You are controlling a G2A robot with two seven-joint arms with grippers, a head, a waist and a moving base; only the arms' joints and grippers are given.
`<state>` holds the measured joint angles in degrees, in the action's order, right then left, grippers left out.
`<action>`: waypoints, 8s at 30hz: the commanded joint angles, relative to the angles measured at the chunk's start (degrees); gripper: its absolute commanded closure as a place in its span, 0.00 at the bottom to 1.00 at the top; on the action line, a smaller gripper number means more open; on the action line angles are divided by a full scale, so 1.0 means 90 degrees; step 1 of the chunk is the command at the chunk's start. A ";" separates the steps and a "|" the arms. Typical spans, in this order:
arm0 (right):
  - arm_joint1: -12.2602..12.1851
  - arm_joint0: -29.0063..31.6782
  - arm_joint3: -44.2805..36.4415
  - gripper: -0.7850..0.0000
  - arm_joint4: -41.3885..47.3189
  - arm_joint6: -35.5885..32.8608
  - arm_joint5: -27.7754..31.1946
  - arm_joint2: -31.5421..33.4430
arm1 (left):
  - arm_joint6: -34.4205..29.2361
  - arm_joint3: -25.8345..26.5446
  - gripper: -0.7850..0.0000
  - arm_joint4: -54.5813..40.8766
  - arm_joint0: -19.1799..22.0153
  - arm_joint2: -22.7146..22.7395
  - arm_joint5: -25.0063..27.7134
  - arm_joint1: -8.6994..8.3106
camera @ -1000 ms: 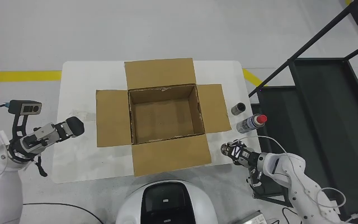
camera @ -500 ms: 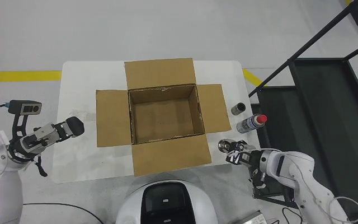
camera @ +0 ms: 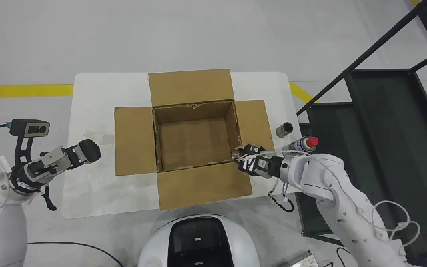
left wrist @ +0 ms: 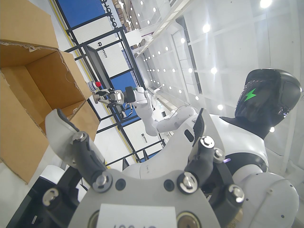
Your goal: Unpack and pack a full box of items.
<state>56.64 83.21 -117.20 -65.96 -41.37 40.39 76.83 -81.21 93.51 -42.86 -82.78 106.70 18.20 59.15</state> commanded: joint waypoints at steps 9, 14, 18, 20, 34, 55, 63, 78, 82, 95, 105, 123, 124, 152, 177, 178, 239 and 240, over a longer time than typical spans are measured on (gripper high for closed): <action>0.0468 -0.2651 0.1290 1.00 0.0354 -0.1248 -0.1043 -0.2247 | 0.0000 0.0000 0.00 0.0000 0.0000 0.0000 0.0000 0.0000; 0.0775 -0.3498 0.1947 1.00 0.0468 -0.1237 -0.1312 -0.3192 | 0.0000 0.0000 0.00 0.0000 0.0000 0.0000 0.0000 0.0000; 0.1033 -0.4052 0.2485 1.00 0.0524 -0.1104 -0.1602 -0.3765 | 0.0000 0.0000 0.00 0.0000 0.0000 0.0000 0.0000 0.0000; 0.1173 -0.4306 0.2775 1.00 0.0605 -0.1063 -0.1708 -0.4040 | 0.0000 0.0000 0.00 0.0000 0.0000 0.0000 0.0000 0.0000; 0.2176 -0.5517 0.4950 1.00 0.0963 -0.0552 -0.2325 -0.5373 | 0.0000 0.0000 0.00 0.0000 0.0000 0.0000 0.0000 0.0000; 0.2245 -0.5275 0.5051 0.00 0.0830 0.0011 -0.1615 -0.4845 | 0.0000 0.0000 0.00 0.0000 0.0000 0.0000 0.0000 0.0000; 0.1100 -0.2604 0.1617 0.00 -0.0399 0.0338 -0.0467 -0.2481 | 0.0000 0.0000 0.00 0.0000 0.0000 0.0000 0.0000 0.0000; 0.0419 0.1776 0.0434 0.00 -0.0385 0.3663 0.0238 0.2034 | 0.0000 0.0000 0.00 0.0000 0.0000 0.0000 0.0000 0.0000; 0.0406 0.1938 0.0596 0.00 -0.0545 0.4233 0.0428 0.2169 | 0.0000 0.0000 0.00 0.0000 0.0000 0.0000 0.0000 0.0000; 0.0406 0.1938 0.0596 0.00 -0.0545 0.4233 0.0428 0.2169 | 0.0000 0.0000 0.00 0.0000 0.0000 0.0000 0.0000 0.0000; 0.0468 0.1991 0.2083 0.00 -0.0578 0.5652 -0.0834 0.2556 | 0.0000 0.0000 0.00 0.0000 0.0000 0.0000 0.0000 0.0000; 0.0572 0.1647 0.4037 0.00 -0.0235 0.7317 -0.1554 0.2673 | 0.0000 0.0000 0.00 0.0000 0.0000 0.0000 0.0000 0.0000; 0.0574 0.1598 0.4119 0.00 -0.0241 0.7292 -0.1532 0.2653 | 0.0000 0.0000 0.00 0.0000 0.0000 0.0000 0.0000 0.0000; 0.0750 0.0345 0.6267 0.00 -0.0222 0.7317 -0.1765 0.1811 | 0.0000 0.0000 0.00 0.0000 0.0000 0.0000 0.0000 0.0000; 0.0809 0.0016 0.6699 1.00 -0.0265 0.8128 -0.1539 0.1587 | 0.0000 0.0000 0.00 0.0000 0.0000 0.0000 0.0000 0.0000; 0.0804 0.0047 0.6641 1.00 -0.0263 0.8176 -0.1534 0.1618 | 0.0000 0.0000 0.00 0.0000 0.0000 0.0000 0.0000 0.0000; 0.1057 -0.0818 0.1803 0.00 -0.3289 0.2942 -0.2115 -0.1774 | 0.0000 0.0000 0.00 0.0000 0.0000 0.0000 0.0000 0.0000; 0.1070 -0.0857 0.1845 0.00 -0.3277 0.2940 -0.2101 -0.1819 | 0.0000 0.0000 0.00 0.0000 0.0000 0.0000 0.0000 0.0000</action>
<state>66.19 75.78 -100.90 -95.54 -14.91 21.40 60.75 -81.21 93.51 -42.86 -82.78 106.70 18.20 59.15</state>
